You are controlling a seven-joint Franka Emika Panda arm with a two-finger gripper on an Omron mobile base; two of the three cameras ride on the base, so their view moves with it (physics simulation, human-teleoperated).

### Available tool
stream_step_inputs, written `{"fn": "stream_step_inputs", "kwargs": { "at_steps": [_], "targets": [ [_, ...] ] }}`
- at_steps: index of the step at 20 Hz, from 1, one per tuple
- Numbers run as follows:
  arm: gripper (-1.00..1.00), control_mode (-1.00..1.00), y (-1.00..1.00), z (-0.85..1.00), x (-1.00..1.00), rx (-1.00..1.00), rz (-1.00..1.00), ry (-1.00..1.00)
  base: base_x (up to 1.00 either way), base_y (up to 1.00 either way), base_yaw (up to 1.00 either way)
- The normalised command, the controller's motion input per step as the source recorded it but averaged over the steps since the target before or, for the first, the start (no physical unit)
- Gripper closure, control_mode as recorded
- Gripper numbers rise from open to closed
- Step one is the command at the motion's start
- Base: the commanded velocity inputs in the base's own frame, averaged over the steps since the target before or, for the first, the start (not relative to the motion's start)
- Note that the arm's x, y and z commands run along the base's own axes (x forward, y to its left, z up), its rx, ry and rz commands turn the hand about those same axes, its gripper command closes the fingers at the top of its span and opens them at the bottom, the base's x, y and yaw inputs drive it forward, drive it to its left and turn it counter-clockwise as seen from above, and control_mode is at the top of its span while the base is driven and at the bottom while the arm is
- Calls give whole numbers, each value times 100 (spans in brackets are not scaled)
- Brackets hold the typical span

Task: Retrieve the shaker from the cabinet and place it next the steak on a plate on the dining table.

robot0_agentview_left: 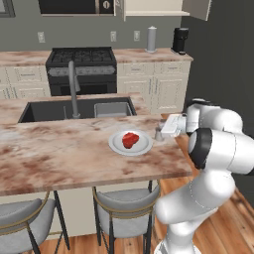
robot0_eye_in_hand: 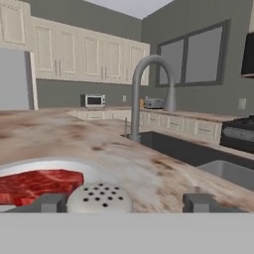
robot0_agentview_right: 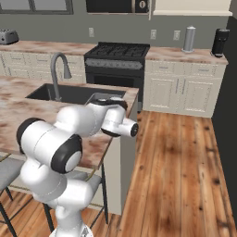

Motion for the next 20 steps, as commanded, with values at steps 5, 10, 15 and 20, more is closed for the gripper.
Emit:
{"fn": "stream_step_inputs", "kwargs": {
  "at_steps": [5,10,15,20],
  "targets": [
    [-100,-100,0,0,-18,-1,0,-5,0,0,0],
    [-100,-100,0,3,-12,0,2,0,0,0,0],
    [-100,-100,0,27,0,0,6,0,0,0,0],
    [-100,-100,-6,48,-14,-2,10,0,0,0,0]
  ]
}}
